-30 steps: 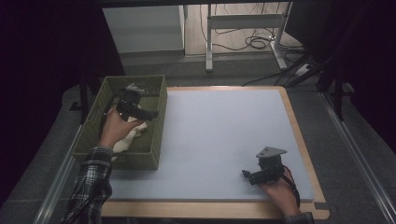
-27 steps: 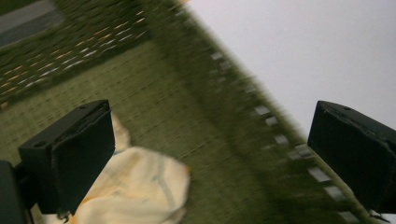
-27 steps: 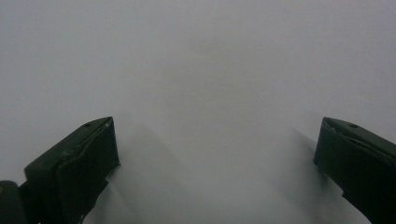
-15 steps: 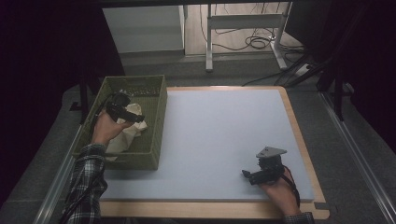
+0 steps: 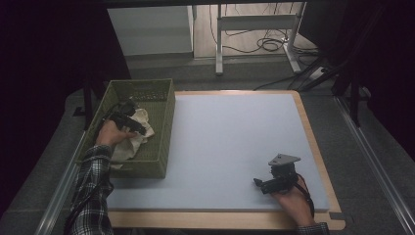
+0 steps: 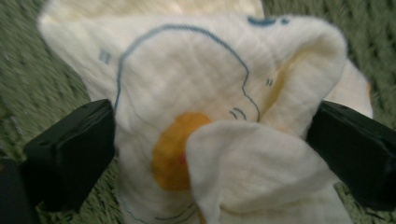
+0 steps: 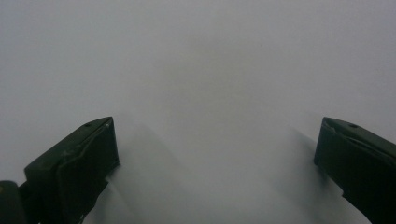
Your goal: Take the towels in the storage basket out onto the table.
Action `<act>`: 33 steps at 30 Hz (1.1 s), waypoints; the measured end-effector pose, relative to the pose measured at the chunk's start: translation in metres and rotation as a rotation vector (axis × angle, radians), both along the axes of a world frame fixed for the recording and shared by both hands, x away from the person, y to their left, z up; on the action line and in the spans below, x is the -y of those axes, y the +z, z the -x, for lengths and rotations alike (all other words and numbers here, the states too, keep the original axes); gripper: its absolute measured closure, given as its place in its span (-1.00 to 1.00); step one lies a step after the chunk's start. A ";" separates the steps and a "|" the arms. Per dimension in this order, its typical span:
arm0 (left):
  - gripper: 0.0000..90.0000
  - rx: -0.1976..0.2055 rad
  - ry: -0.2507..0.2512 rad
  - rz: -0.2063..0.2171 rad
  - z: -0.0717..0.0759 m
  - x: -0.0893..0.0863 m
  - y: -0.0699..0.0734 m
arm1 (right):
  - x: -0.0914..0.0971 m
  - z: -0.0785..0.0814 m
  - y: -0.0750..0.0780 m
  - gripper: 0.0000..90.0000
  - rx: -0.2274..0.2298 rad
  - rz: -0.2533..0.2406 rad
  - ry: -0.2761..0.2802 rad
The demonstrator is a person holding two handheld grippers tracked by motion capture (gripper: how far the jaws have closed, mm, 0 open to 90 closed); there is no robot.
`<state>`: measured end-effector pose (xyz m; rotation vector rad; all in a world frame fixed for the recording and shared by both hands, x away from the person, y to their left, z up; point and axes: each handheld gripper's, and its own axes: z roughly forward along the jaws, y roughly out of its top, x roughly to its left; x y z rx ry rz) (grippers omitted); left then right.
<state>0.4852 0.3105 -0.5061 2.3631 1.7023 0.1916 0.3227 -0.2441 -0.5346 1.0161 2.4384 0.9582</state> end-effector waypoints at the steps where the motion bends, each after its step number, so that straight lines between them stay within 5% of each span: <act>1: -0.87 -0.023 -0.009 0.003 0.000 0.000 -0.002 | 0.000 0.000 0.000 -1.00 0.000 0.000 0.000; 5: -0.61 -0.080 -0.040 0.011 0.000 0.005 -0.003 | 0.000 0.000 0.000 -1.00 0.000 0.000 0.000; 12: 0.37 -0.078 -0.127 0.031 0.007 0.015 0.003 | 0.000 0.000 0.000 -1.00 0.000 0.000 0.000; 14: 0.49 -0.074 -0.143 0.016 0.008 0.017 0.005 | 0.000 0.000 0.000 -1.00 0.000 0.000 0.000; 19: 0.56 -0.058 -0.131 0.031 0.009 0.015 0.009 | 0.000 0.000 0.000 -1.00 -0.001 -0.001 0.000; 27: 0.57 0.039 -0.109 0.112 0.015 0.014 0.031 | 0.000 0.000 0.000 -1.00 0.000 0.000 0.000; 33: 0.56 0.117 -0.134 0.125 0.025 0.017 0.057 | 0.000 0.000 0.000 -1.00 -0.001 0.000 0.000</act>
